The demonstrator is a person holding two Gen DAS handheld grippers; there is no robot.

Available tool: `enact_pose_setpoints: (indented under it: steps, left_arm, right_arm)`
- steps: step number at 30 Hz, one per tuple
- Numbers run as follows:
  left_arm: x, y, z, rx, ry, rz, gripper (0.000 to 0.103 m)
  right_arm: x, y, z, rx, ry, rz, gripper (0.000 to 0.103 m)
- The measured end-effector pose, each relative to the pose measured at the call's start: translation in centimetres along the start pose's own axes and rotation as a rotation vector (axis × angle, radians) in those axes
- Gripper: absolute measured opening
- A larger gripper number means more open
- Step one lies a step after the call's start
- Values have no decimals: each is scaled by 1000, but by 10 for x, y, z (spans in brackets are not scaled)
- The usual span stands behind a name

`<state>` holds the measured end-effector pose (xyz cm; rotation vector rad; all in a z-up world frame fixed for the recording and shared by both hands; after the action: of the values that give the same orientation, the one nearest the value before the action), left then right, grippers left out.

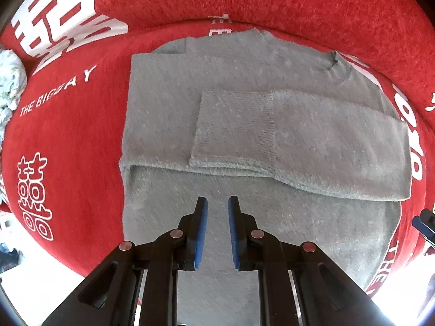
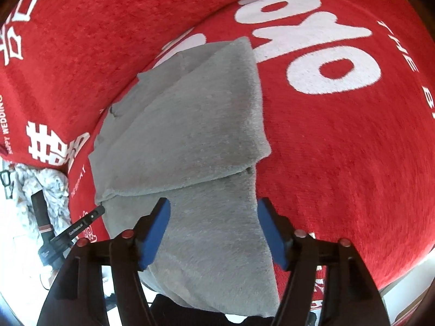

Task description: Fold small clothes

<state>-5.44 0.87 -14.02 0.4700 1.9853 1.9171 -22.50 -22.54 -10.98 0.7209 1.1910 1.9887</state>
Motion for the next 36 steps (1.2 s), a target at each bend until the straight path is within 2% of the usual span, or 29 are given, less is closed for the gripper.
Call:
enact_pose_setpoints:
  steps: [3, 5, 8, 12, 18, 21, 26, 31, 36]
  left_arm:
    - [3, 4, -1, 0, 16, -27, 101]
    - [4, 11, -1, -14, 16, -59, 102]
    - [11, 10, 0, -24, 23, -36, 102]
    - [24, 10, 13, -66, 60, -44, 102]
    - [67, -7, 31, -3, 110, 35, 102]
    - [89, -8, 43, -11, 105, 45, 102]
    - [127, -15, 67, 2, 81, 70, 102]
    - [168, -30, 88, 34, 56, 94, 102]
    - [213, -57, 106, 67, 60, 149, 102]
  right_arm:
    - [0, 0, 4, -12, 14, 3, 74]
    - [0, 0, 7, -22, 25, 0, 82]
    - [2, -2, 12, -48, 46, 9, 84]
    - [9, -9, 16, -78, 72, 48, 84]
    - [29, -21, 15, -98, 104, 96, 84]
    - [45, -26, 14, -114, 109, 117, 84]
    - [87, -37, 11, -144, 98, 168, 84]
    - [149, -50, -1, -162, 77, 224, 84]
    - [208, -72, -28, -130, 53, 292, 84]
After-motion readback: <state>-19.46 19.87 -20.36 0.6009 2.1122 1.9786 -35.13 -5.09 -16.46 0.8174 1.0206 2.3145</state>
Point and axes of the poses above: each gripper's, at about its wrist camera, not at the fingertips, and y roughly against the way its jaws point, z to its left, x to its underside, the point moved 9 cm from there along -y, roughly the way its jaws point, and after that the axes turned 1 degree about x, right-handed, at the moved point
